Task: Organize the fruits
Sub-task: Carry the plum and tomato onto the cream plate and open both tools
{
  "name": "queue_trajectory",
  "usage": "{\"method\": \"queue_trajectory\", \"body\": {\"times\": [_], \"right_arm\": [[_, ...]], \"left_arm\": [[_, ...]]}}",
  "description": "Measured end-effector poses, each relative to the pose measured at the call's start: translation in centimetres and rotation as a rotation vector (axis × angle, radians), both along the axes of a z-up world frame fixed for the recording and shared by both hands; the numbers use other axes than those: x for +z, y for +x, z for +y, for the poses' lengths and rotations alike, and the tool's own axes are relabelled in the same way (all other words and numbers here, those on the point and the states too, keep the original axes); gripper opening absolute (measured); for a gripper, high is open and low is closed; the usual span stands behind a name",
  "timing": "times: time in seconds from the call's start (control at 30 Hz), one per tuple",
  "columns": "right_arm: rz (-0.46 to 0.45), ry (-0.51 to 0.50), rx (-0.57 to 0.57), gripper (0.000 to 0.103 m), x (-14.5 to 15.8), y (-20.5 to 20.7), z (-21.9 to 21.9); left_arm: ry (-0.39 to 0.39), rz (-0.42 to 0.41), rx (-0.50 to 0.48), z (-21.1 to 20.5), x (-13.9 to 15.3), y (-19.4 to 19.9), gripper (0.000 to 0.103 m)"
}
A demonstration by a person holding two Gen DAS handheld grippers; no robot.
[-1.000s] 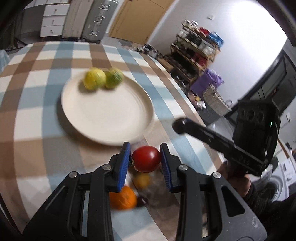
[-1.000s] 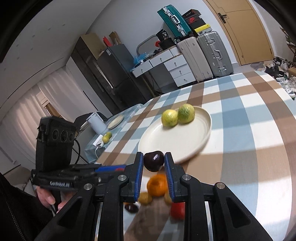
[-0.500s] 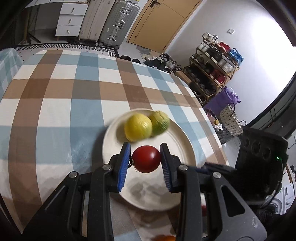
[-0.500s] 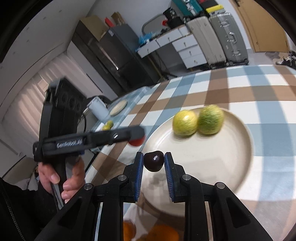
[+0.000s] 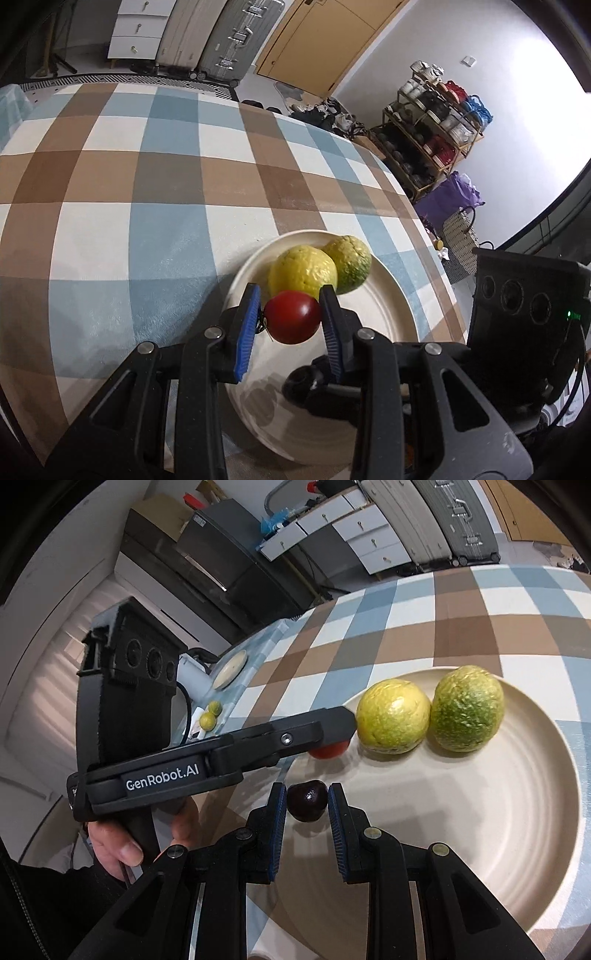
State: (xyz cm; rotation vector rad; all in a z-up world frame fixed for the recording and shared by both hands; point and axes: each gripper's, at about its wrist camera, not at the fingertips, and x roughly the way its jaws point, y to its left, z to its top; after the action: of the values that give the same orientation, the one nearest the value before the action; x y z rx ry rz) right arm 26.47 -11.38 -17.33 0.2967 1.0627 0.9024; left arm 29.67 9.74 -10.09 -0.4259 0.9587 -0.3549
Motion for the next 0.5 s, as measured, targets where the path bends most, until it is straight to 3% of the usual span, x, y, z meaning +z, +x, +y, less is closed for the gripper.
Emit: {"method": "queue_trajectory", "body": {"times": [0.23,0.27,0.33,0.4,0.47,0.5], "right_arm": [[-0.020,-0.041,0.035,0.026,0.2,0.2,1.6],[-0.029,-0.048,0.026,0.030,0.3,0.1,1.6],[-0.041,-0.057,0.007,0.057,0.5,0.0,1.3],[-0.051,-0.040,-0.001,0.067,0.9,-0.5,0.7],[-0.061,-0.031,-0.004,0.069,1.4,-1.0,0.1],[-0.064,-0.031,-0.007,0.075,1.7,-1.3,-0.3]], "left_arm": [[-0.006,0.004,0.012,0.2,0.3,0.2,0.031],[-0.018,0.007,0.011,0.3,0.3,0.2,0.032],[-0.026,0.018,0.021,0.5,0.4,0.0,0.037],[-0.027,0.017,0.049,1.0,0.8,-0.6,0.038],[-0.026,0.002,0.062,1.3,1.5,-1.3,0.038],[-0.022,-0.008,0.067,1.3,2.1,-1.8,0.038]]}}
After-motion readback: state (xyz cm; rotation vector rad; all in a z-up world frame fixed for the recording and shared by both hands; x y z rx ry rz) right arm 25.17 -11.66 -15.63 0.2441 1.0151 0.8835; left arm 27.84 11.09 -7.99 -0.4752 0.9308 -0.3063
